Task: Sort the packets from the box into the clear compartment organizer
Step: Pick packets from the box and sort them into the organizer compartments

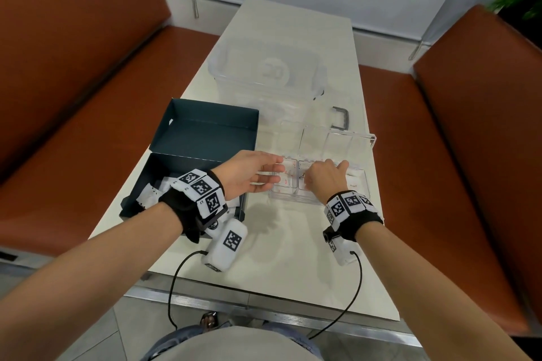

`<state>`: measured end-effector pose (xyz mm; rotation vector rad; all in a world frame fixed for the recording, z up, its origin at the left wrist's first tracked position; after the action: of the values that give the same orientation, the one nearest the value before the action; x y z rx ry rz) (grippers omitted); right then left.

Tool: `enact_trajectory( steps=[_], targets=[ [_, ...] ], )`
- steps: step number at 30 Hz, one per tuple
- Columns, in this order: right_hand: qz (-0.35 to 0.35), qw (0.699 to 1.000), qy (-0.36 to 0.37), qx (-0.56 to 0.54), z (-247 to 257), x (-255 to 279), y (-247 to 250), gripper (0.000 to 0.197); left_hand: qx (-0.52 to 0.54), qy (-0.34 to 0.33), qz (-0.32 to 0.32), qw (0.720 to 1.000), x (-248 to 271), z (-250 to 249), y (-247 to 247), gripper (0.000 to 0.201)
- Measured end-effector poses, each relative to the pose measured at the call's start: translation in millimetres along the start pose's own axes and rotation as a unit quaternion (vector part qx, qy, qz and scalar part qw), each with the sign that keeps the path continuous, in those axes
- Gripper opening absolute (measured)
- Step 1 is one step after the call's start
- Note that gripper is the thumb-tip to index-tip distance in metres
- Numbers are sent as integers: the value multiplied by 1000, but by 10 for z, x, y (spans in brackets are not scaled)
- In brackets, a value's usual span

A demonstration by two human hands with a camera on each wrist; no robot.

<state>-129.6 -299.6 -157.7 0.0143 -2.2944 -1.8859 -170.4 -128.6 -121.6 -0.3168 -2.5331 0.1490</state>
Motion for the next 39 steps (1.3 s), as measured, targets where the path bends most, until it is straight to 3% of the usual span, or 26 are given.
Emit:
enact_trajectory(
  steps=[6, 12, 16, 19, 22, 24, 28, 32, 36, 39],
  targets=[
    [10, 999, 10, -34, -40, 22, 97, 20, -2, -4, -2, 1000, 14, 1, 84, 25],
    [-88, 991, 19, -99, -72, 137, 512, 23, -11, -19, -16, 1000, 61, -55, 299, 21],
    [-67, 977, 71, -192, 207, 144, 776, 19, -89, -45, -28, 995, 155, -141, 539, 21],
    [-16, 954, 145, -261, 612, 147, 890, 17, -239, -88, -44, 966, 251, -236, 812, 19],
    [35, 934, 203, -293, 1088, 178, 916, 15, -440, -135, -84, 884, 339, -301, 1158, 17],
    [65, 930, 230, -280, 1411, 174, 867, 16, -496, -139, -113, 850, 388, -281, 1410, 20],
    [121, 936, 254, -211, 1969, 114, 691, 28, -544, -115, -154, 817, 457, -118, 1861, 34],
    [156, 936, 281, -143, 2404, 55, 594, 42, -544, -98, -156, 819, 476, 75, 2077, 44],
    [167, 938, 289, -93, 2739, 23, 506, 43, -519, -117, -157, 832, 499, 128, 2111, 53],
    [182, 936, 292, -73, 2913, 18, 434, 53, -534, -126, -142, 824, 503, 152, 2115, 54]
  ],
)
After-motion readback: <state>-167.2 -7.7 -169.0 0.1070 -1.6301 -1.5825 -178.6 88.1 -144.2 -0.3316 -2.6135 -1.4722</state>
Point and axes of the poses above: each hand's wrist, its own x-axis away from the middle knuckle, its own y-axis out of the back of the hand, z = x × y, the point moved 6 cm from there along -x, towards the middle knuckle, and after that the axes turned 1 degree about x, right-handed, at the moved point
